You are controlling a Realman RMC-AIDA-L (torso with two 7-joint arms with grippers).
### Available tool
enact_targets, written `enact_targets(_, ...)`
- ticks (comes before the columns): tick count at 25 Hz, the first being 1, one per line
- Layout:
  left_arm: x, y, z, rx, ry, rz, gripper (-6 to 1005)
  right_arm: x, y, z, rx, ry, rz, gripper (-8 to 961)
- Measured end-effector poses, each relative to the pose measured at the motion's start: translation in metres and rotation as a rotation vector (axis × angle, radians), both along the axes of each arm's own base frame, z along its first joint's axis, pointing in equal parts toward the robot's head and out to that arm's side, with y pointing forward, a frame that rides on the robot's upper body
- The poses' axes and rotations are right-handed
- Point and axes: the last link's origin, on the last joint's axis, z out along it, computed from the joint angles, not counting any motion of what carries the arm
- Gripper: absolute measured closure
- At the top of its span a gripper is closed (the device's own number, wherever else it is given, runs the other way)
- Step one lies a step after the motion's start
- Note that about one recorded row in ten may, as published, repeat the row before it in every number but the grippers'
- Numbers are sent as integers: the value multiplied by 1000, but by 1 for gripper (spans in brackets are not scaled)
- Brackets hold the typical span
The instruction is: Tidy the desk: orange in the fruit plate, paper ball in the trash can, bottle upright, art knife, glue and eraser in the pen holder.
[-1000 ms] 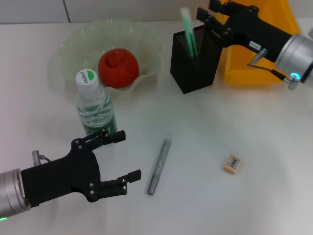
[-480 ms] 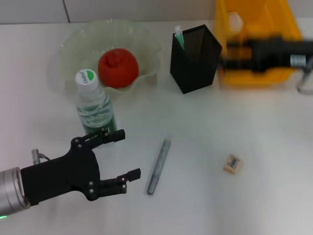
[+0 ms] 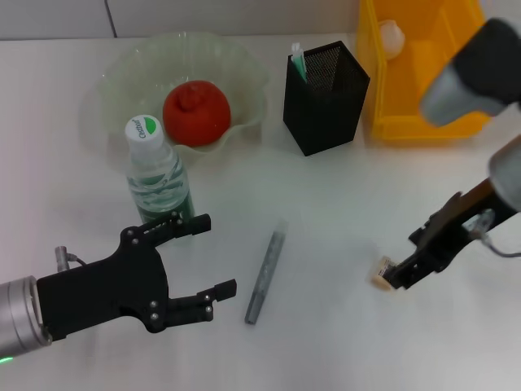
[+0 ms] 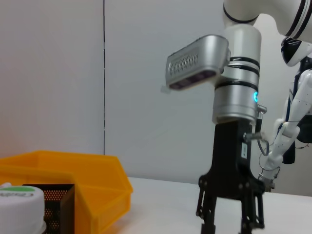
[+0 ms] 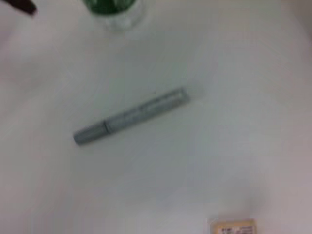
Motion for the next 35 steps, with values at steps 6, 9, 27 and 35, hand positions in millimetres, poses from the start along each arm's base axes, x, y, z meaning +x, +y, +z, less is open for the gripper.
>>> enact_targets(6, 0, 0, 0, 0, -1, 1, 138, 0, 1, -17, 3, -126, 45, 188)
enact_targets(9, -1, -1, 0, 1, -1, 2, 138, 0, 2, -23, 6, -146, 54, 189)
enact_targets(27, 0, 0, 1, 3, -2, 1, 138, -4, -2, -56, -20, -198, 124, 205)
enact_targets(35, 0, 0, 1, 3, -3, 0, 138, -2, 0, -59, -21, -221, 109, 314)
